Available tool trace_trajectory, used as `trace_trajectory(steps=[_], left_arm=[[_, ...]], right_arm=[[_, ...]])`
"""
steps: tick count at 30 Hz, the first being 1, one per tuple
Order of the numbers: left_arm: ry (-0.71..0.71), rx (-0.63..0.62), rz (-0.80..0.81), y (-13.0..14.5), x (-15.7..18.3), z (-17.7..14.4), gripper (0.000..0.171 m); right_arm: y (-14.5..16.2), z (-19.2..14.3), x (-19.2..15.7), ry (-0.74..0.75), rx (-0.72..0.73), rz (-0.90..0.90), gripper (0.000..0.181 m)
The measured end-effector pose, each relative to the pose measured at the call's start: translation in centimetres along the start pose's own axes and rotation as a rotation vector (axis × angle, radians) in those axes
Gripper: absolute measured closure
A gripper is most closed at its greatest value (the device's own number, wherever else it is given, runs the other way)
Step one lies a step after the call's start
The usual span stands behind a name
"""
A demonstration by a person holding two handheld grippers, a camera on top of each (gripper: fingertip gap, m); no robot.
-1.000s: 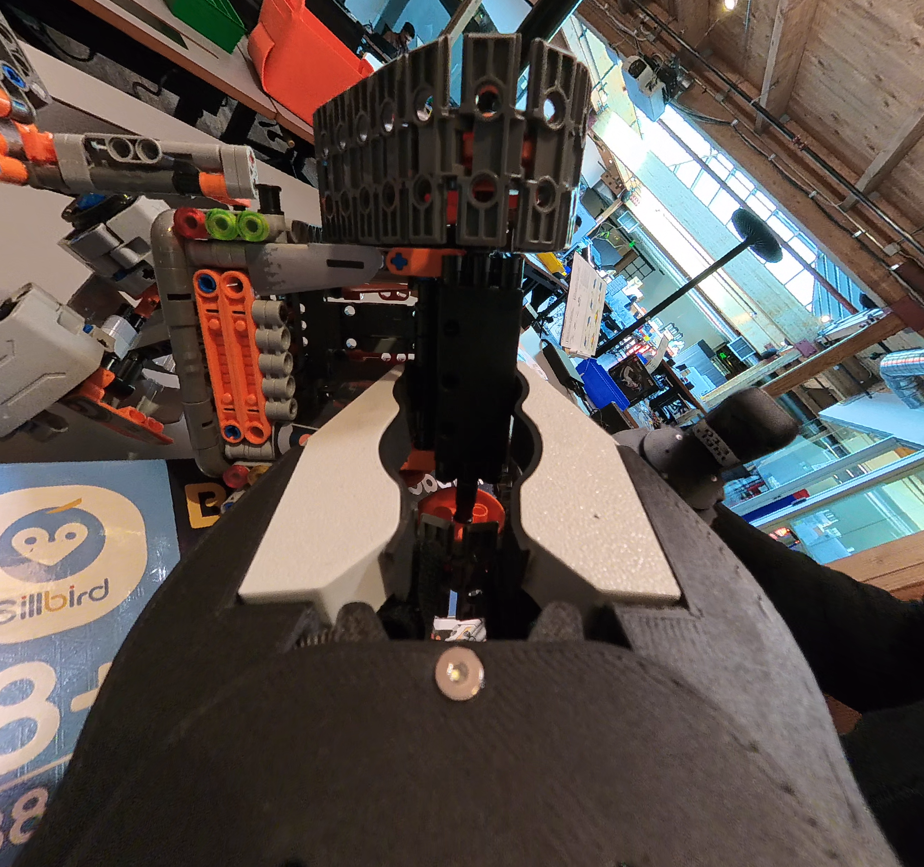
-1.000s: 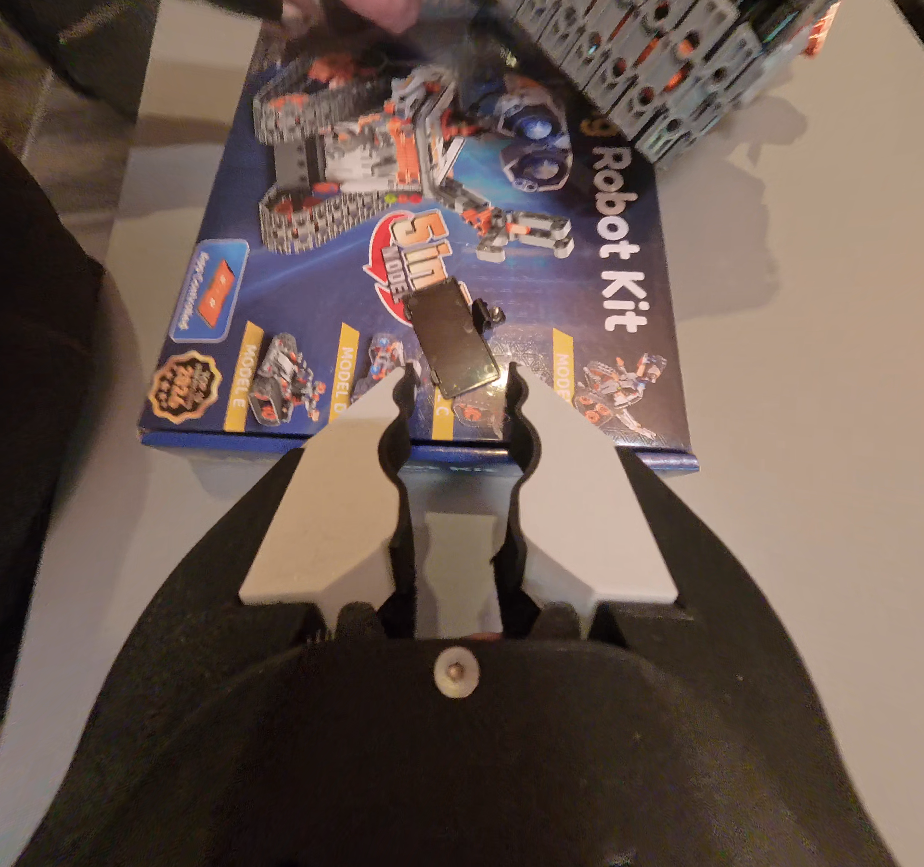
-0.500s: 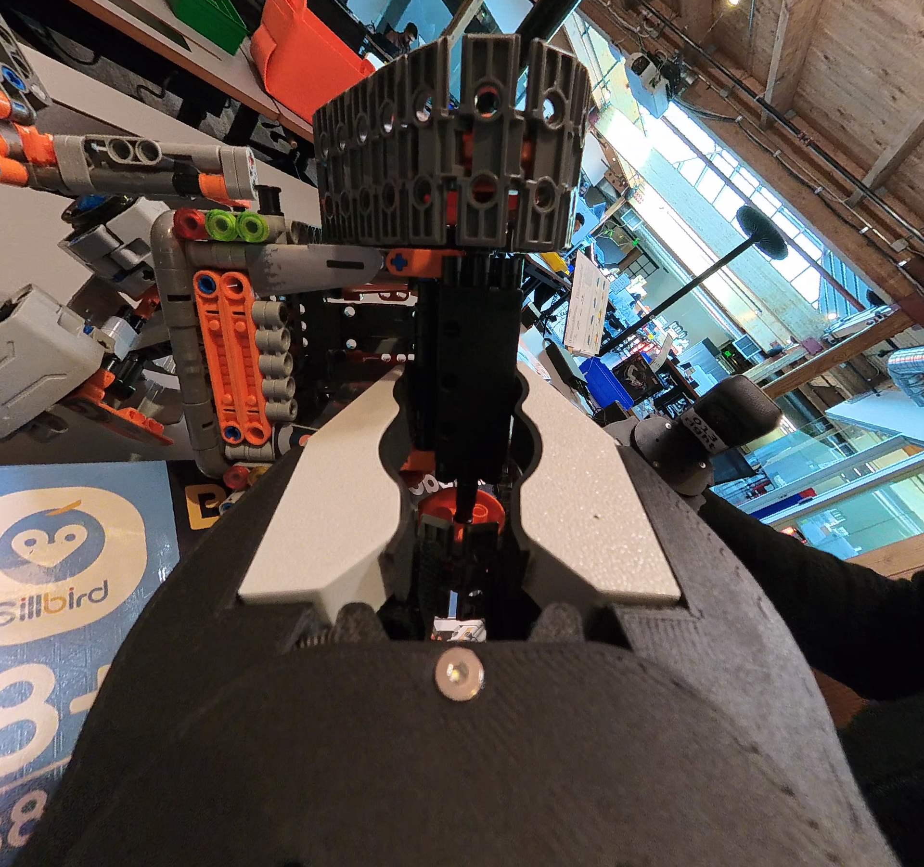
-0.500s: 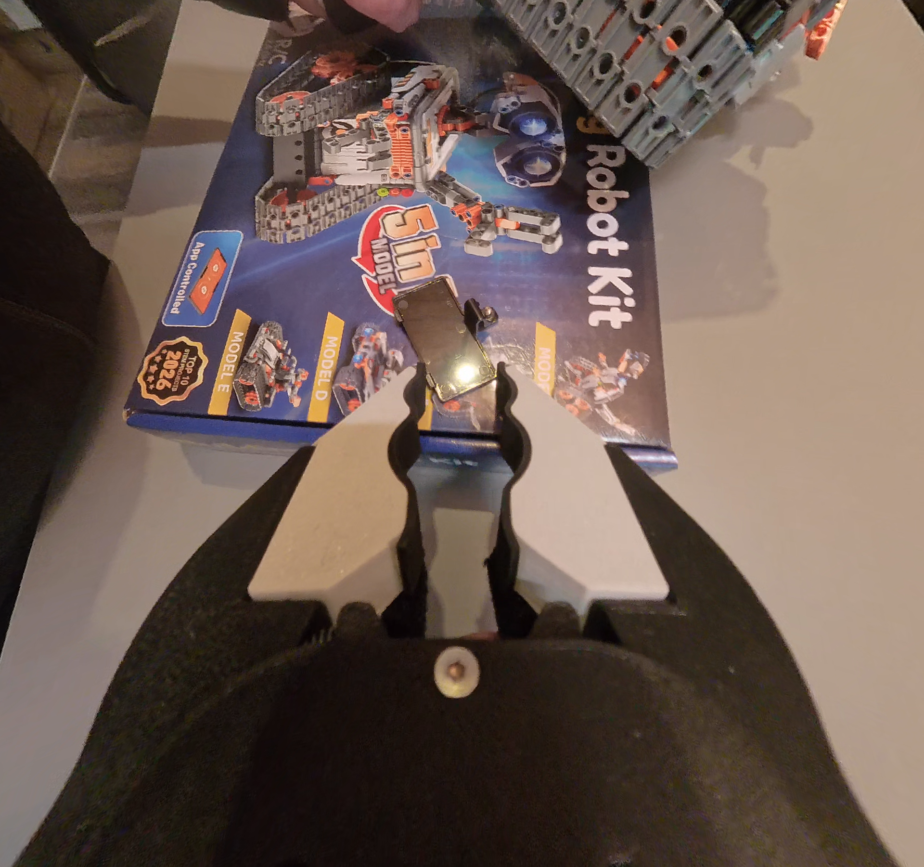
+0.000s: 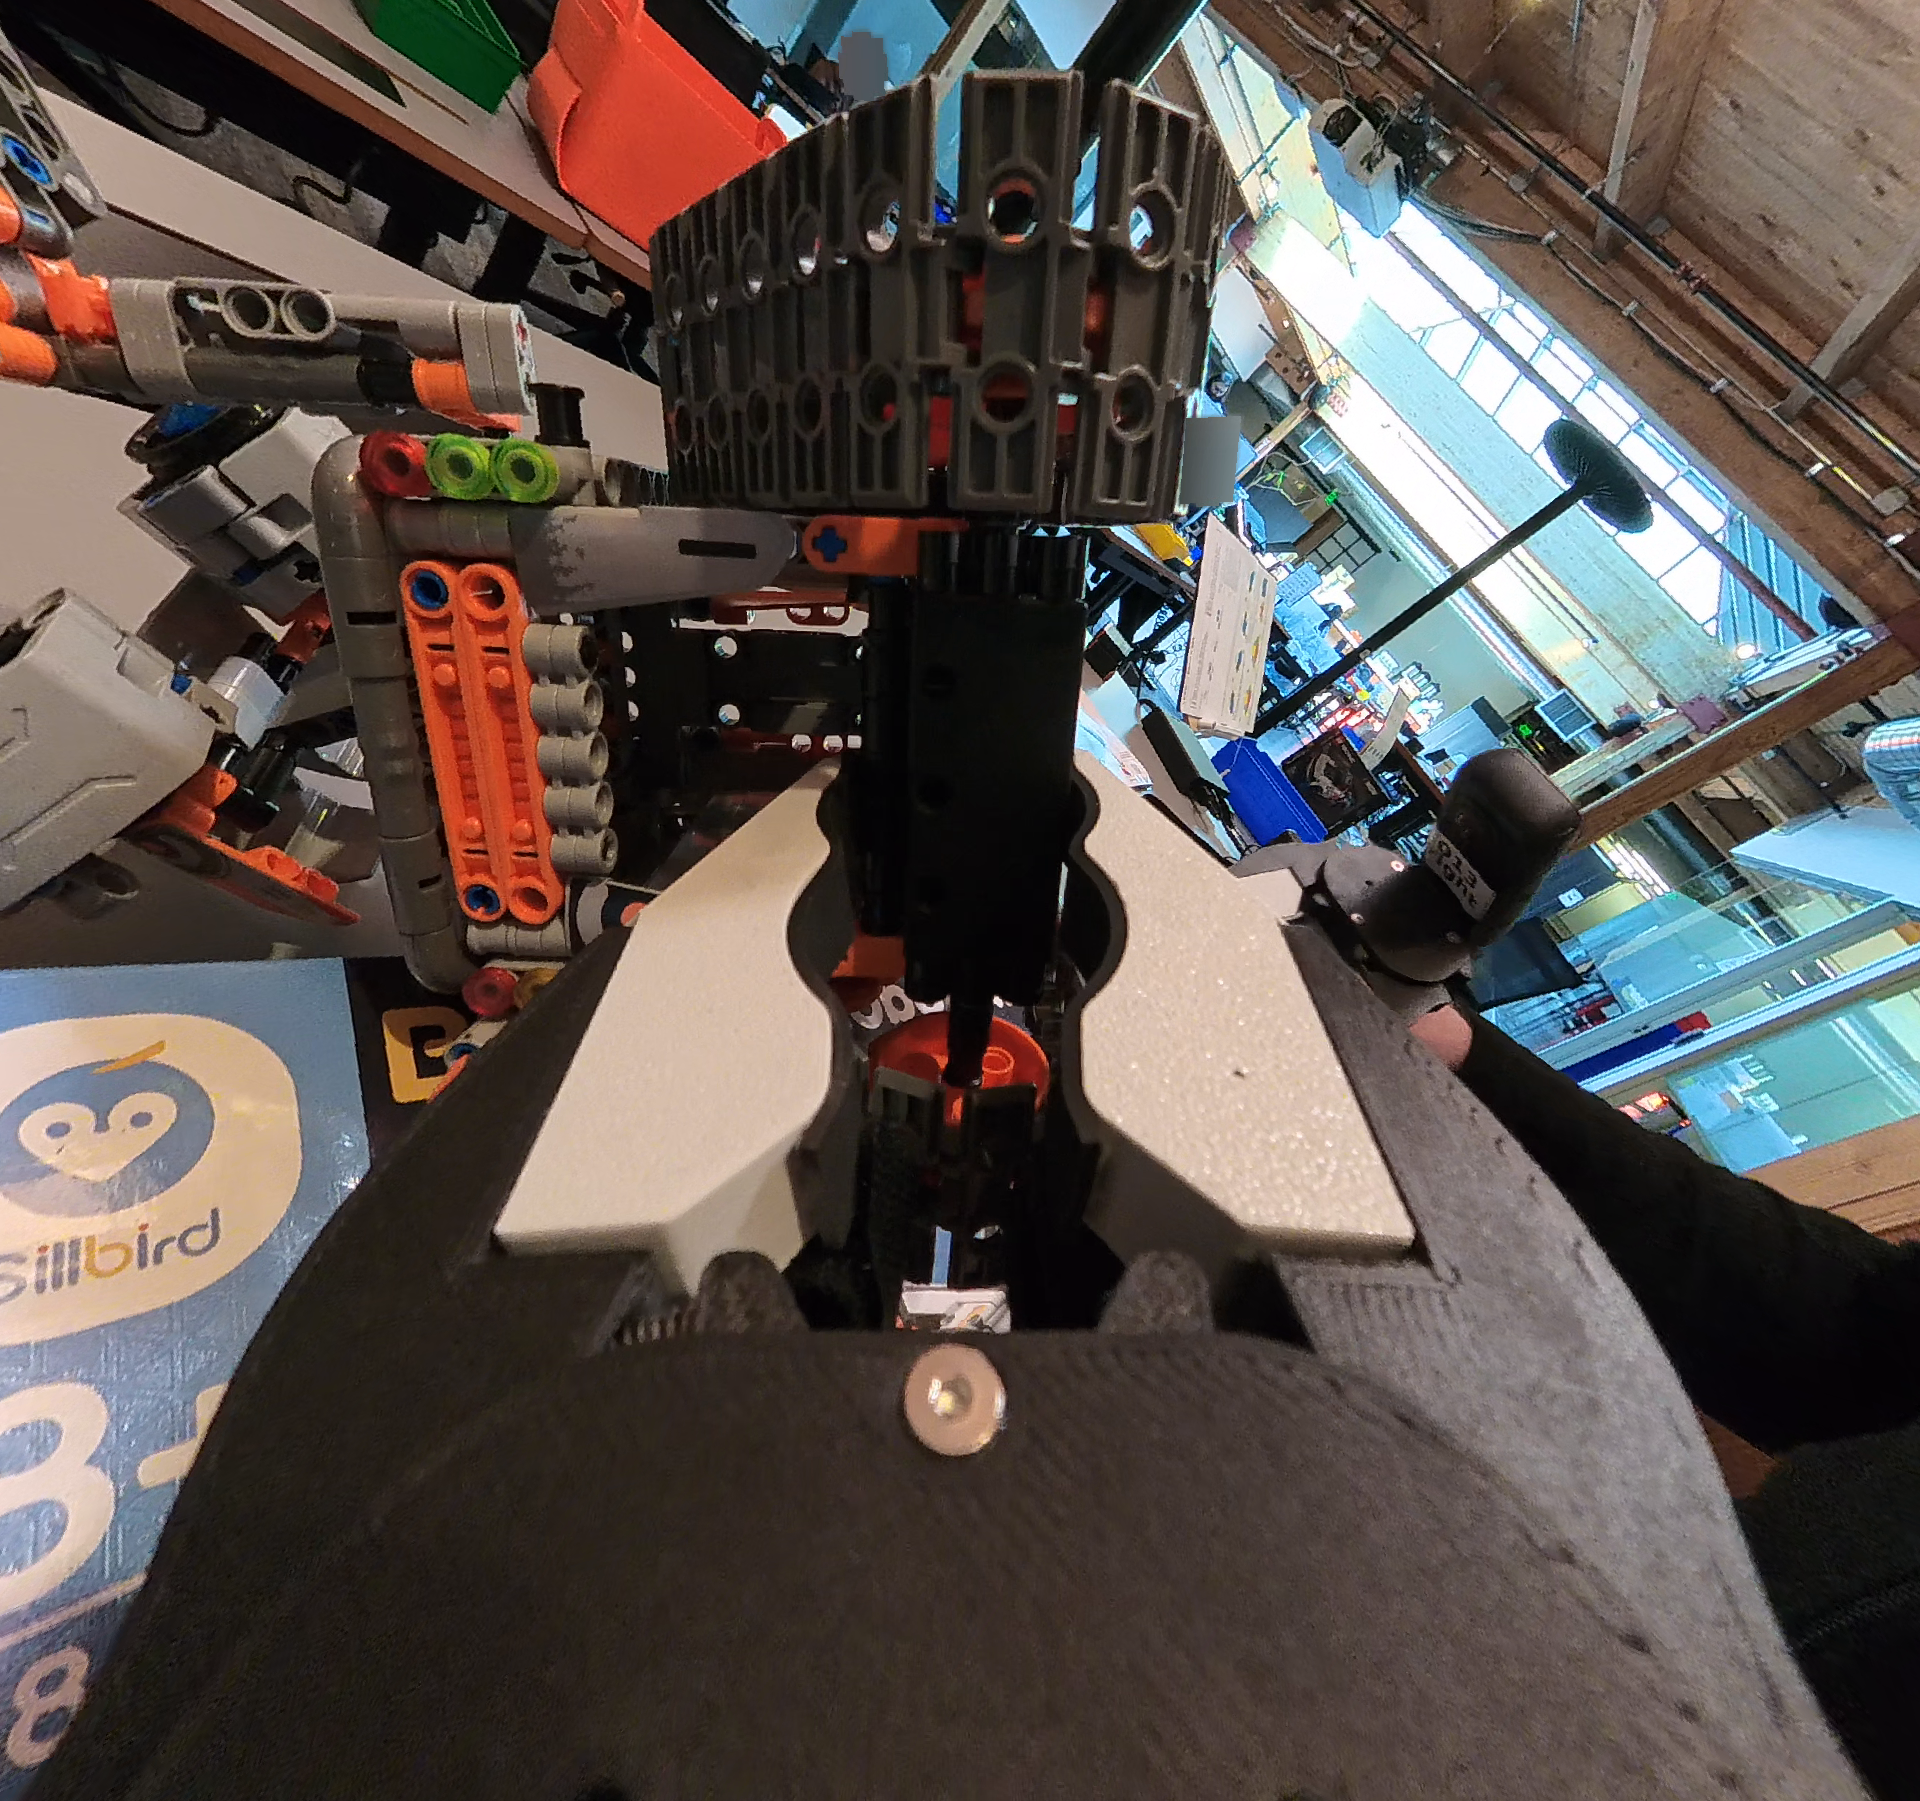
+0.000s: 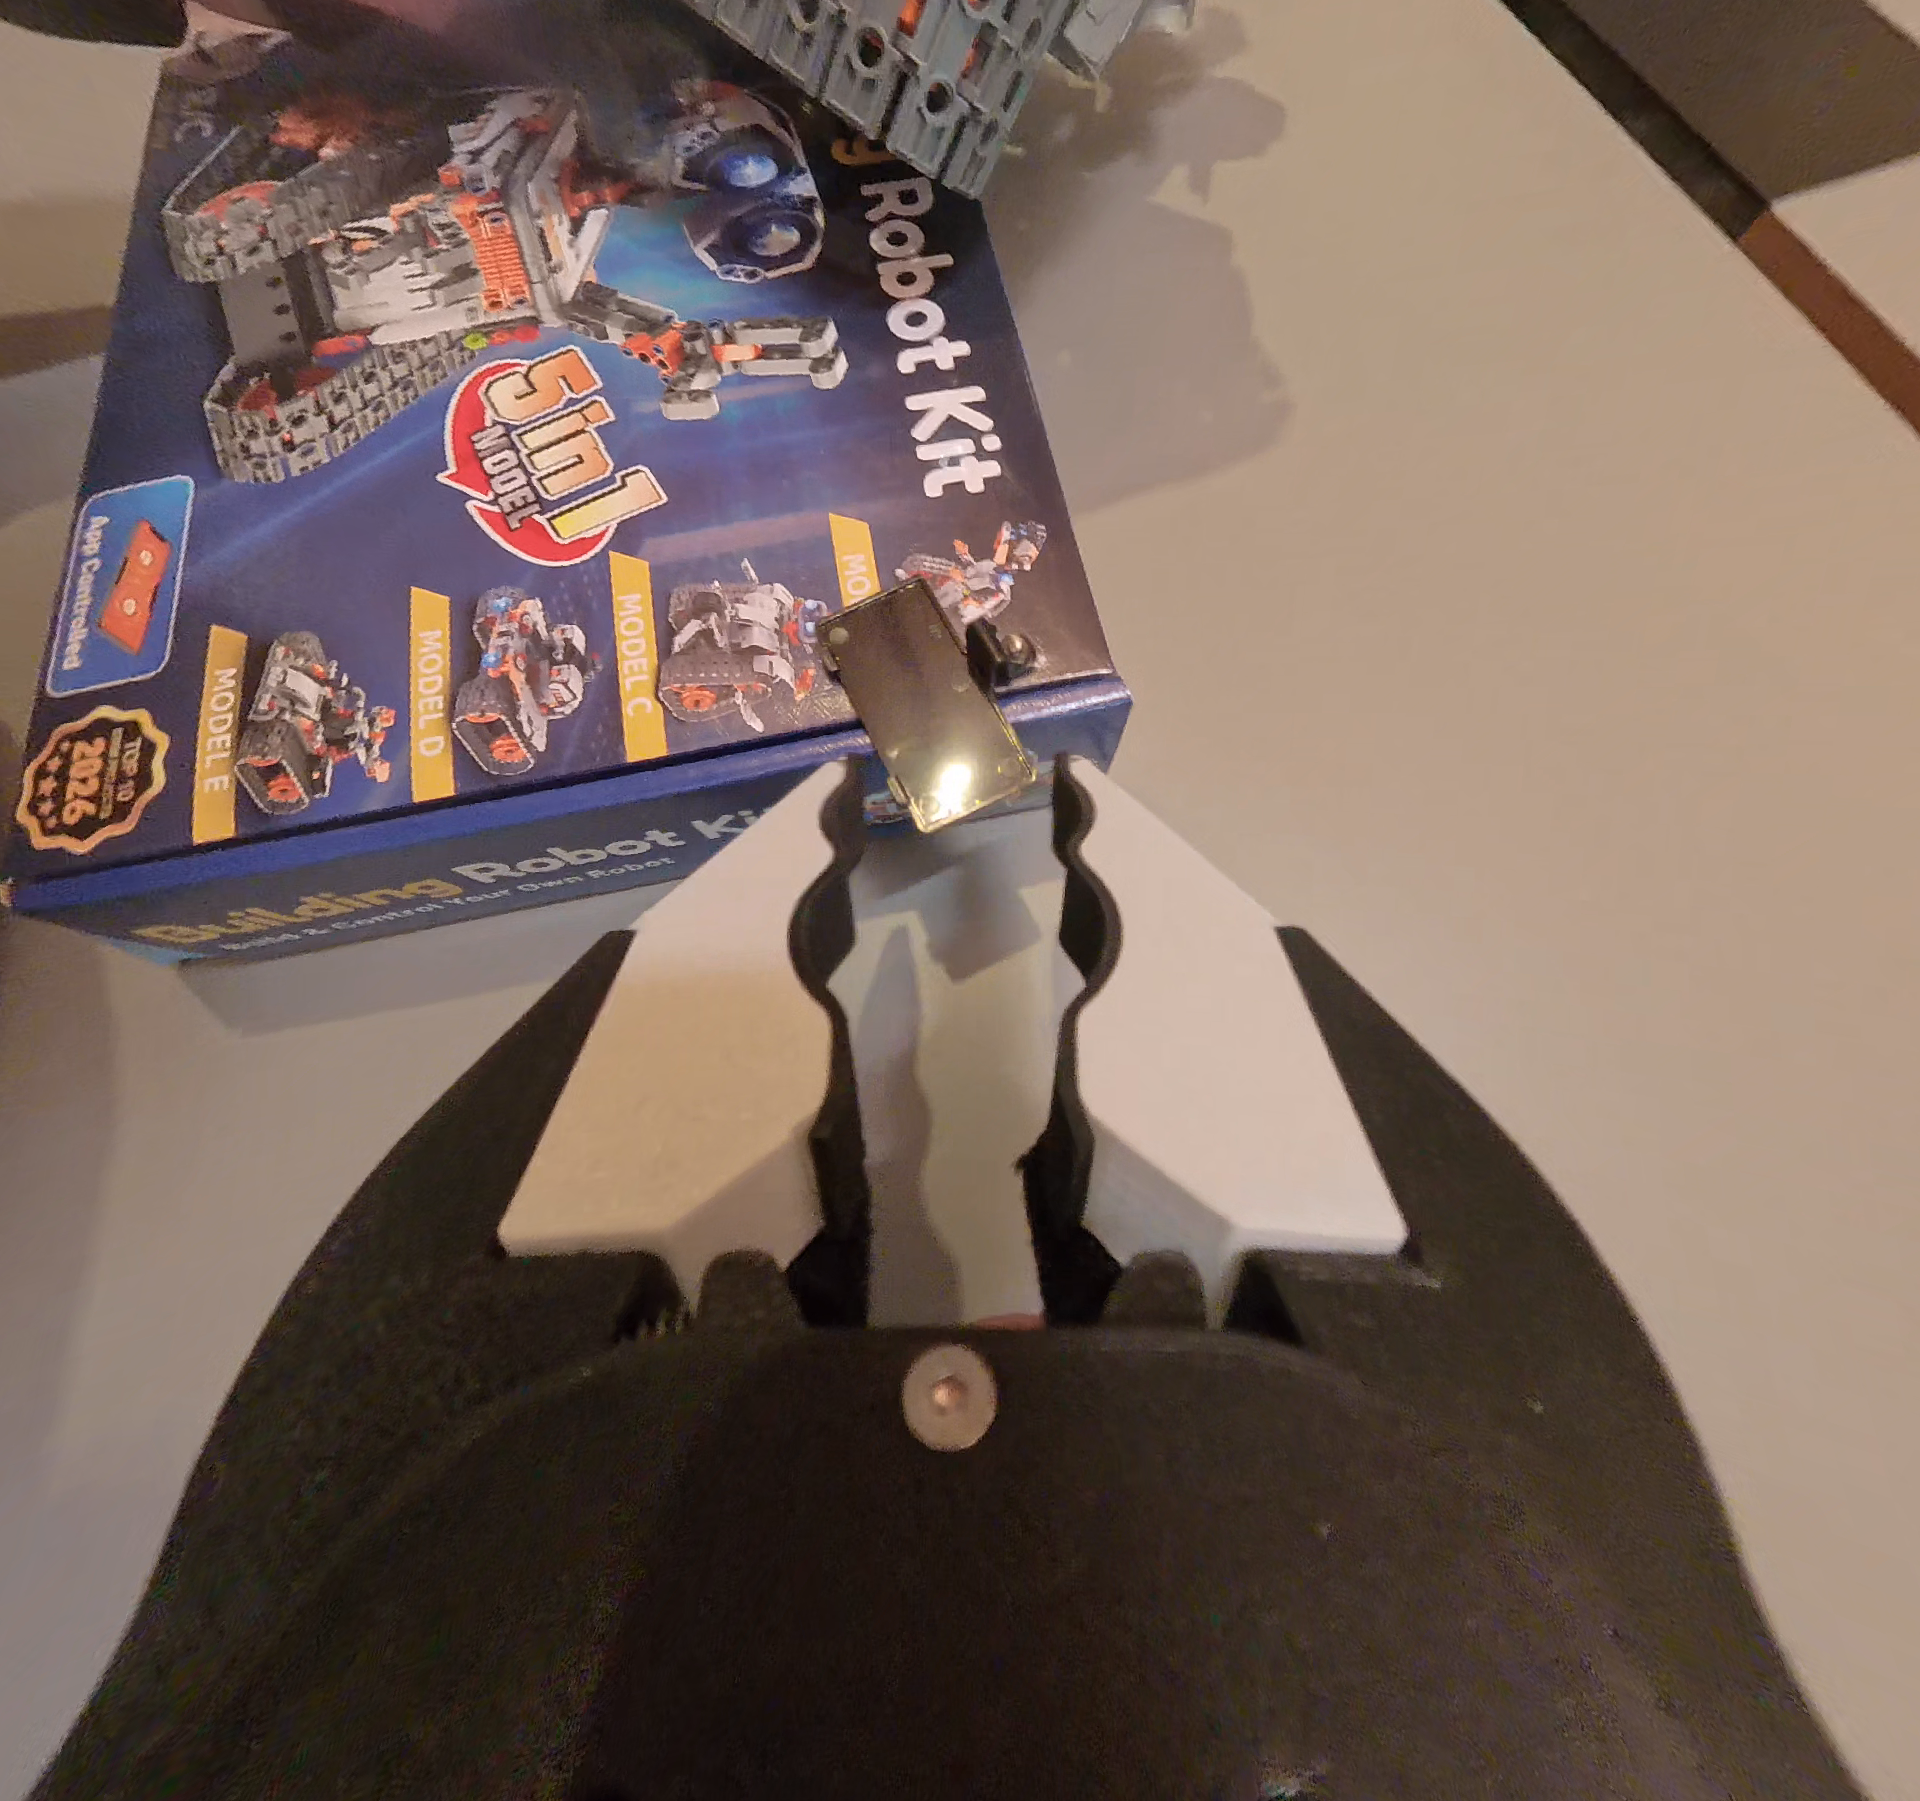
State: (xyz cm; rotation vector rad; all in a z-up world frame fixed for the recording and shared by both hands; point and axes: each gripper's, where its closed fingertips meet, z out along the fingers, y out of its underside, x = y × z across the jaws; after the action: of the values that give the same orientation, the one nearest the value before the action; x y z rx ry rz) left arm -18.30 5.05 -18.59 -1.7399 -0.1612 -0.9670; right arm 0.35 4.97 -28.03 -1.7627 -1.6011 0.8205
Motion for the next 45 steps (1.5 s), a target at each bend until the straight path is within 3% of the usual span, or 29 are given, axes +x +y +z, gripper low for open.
trace_trajectory(steps=[4,7,9,12,15,18,21,26,30,36,41,45], left_arm=[[-0.002,-0.004,0.001,0.0,0.0,0.0,0.137],[-0.003,-0.005,0.002,0.0,0.0,0.0,0.137],[-0.004,-0.007,0.003,0.1,0.0,0.0,0.136],[-0.007,-0.01,0.005,0.1,0.0,0.1,0.136],[-0.008,-0.012,0.004,0.1,0.0,0.1,0.136],[-0.008,-0.007,0.002,0.0,0.0,0.1,0.137],[-0.007,-0.004,0.001,0.0,0.0,0.1,0.137],[-0.01,-0.001,0.003,0.0,0.0,0.1,0.137],[-0.012,-0.002,0.005,0.0,0.0,0.1,0.137],[-0.011,0.004,0.005,0.0,0.0,0.0,0.138],[-0.013,0.009,0.004,0.0,0.0,0.0,0.137],[-0.013,0.007,0.004,0.0,0.0,0.0,0.137]], right_arm=[[0.1,-0.4,0.5,-0.044,0.103,0.29,0.14],[-0.3,-0.6,0.2,-0.178,0.202,0.586,0.14],[0.2,-0.1,0.1,-0.2,0.187,0.678,0.146],[0.2,0.3,0.2,-0.249,0.218,0.807,0.173],[-0.5,-0.1,-0.2,-0.299,0.259,0.834,0.181],[-2.0,-1.3,0.0,-0.261,0.312,0.755,0.181],[-4.4,-2.4,0.2,-0.077,0.311,0.423,0.181],[-4.4,-0.3,-1.2,0.301,-0.006,-0.422,0.181],[-3.0,1.6,-2.6,0.355,-0.119,-0.688,0.181],[-2.7,2.0,-5.0,0.265,-0.098,-0.704,0.162],[-3.3,1.6,-4.7,0.151,-0.115,-0.241,0.138],[-2.4,2.7,-4.2,0.106,-0.152,-0.052,0.142]])
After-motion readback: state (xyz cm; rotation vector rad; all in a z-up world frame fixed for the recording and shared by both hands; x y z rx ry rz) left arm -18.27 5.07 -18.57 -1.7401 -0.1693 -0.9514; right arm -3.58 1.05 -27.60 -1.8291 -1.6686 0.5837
